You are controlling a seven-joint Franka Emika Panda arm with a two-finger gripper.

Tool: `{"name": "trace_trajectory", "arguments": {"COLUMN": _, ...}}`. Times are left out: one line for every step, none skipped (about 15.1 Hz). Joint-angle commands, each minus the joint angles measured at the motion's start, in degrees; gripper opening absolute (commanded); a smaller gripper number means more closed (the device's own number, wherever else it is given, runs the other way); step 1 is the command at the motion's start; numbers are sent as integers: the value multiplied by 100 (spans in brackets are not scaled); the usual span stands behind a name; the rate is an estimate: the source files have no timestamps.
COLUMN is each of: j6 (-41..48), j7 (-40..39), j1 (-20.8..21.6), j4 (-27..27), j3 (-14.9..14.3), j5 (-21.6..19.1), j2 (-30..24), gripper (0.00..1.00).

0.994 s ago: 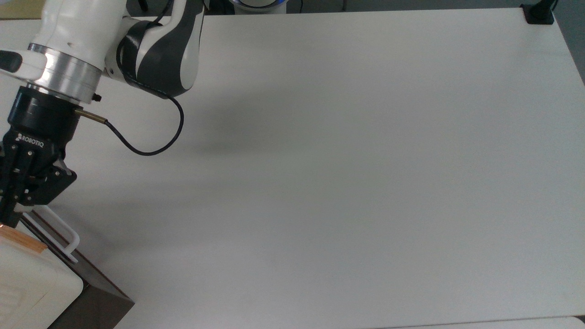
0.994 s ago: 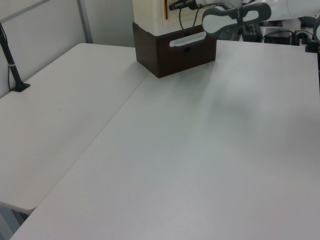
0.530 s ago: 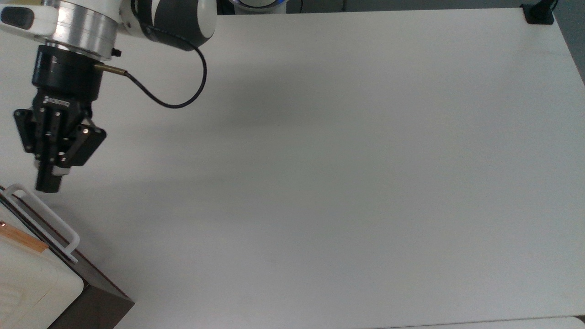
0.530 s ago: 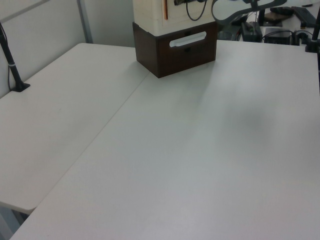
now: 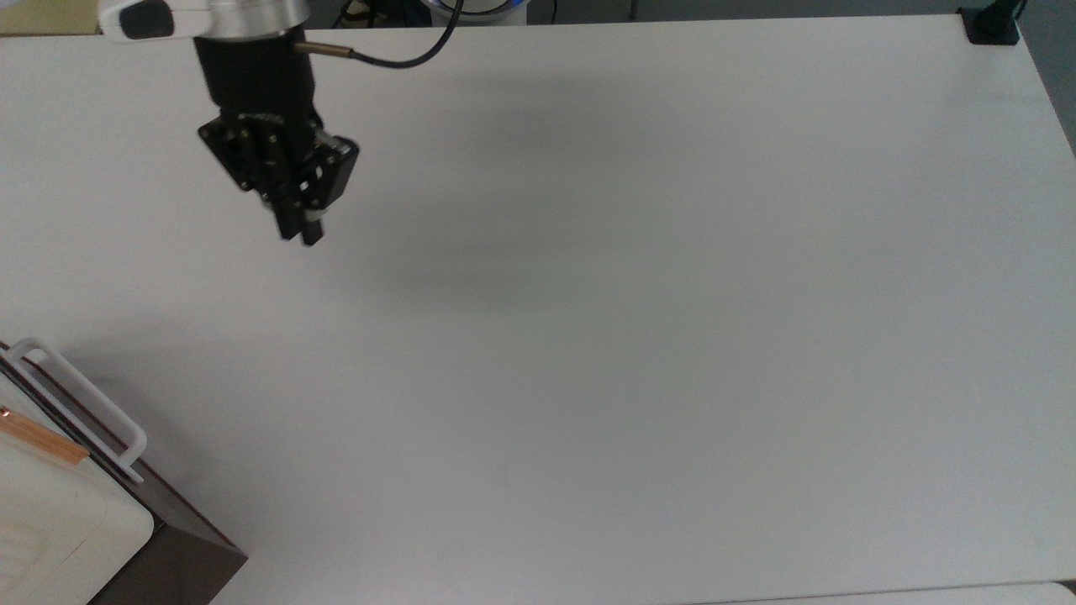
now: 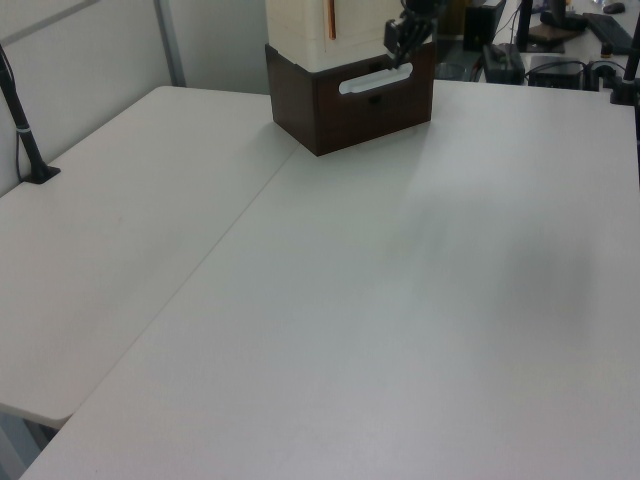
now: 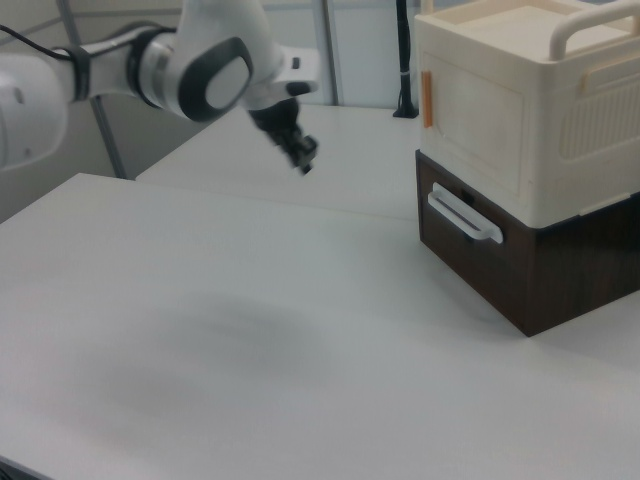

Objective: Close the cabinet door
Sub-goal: 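Lift the gripper away from the closed door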

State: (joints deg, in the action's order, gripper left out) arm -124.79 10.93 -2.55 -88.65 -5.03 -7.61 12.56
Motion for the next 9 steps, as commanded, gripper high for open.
{"name": "trace_trajectory", "arguments": {"j6": 1839, "j7": 23, "j1": 343, "j4": -399, "j3": -33, "j5": 136, "j2": -710, "gripper": 49}}
{"name": "trace_trajectory", "arguments": {"j6": 2235, "j7": -29, "j1": 387, "j4": -399, "j3": -33, "j5": 241, "j2": -824, "gripper": 69}}
{"name": "trace_trajectory", "arguments": {"j6": 2553, "j7": -73, "j1": 526, "j4": -416, "j3": -94, "j5": 277, "j2": -938, "gripper": 92}}
{"name": "trace_trajectory", "arguments": {"j6": 2747, "j7": -108, "j1": 737, "j4": -451, "j3": -243, "j5": 295, "j2": -1018, "gripper": 100}}
{"name": "trace_trajectory", "arguments": {"j6": 2862, "j7": -239, "j1": 922, "j4": -495, "j3": -418, "j5": 312, "j2": -1106, "gripper": 100}}
{"name": "trace_trajectory", "arguments": {"j6": 3029, "j7": -502, "j1": 1045, "j4": -513, "j3": -498, "j5": 304, "j2": -1176, "gripper": 100}}
{"name": "trace_trajectory", "arguments": {"j6": 3352, "j7": -974, "j1": 1020, "j4": -496, "j3": -499, "j5": 278, "j2": -1203, "gripper": 100}}
{"name": "trace_trajectory", "arguments": {"j6": 3521, "j7": -1109, "j1": 1011, "j4": -496, "j3": -499, "j5": 242, "j2": -1229, "gripper": 100}}
{"name": "trace_trajectory", "arguments": {"j6": 3618, "j7": -1102, "j1": 1029, "j4": -487, "j3": -473, "j5": 242, "j2": -1221, "gripper": 100}}
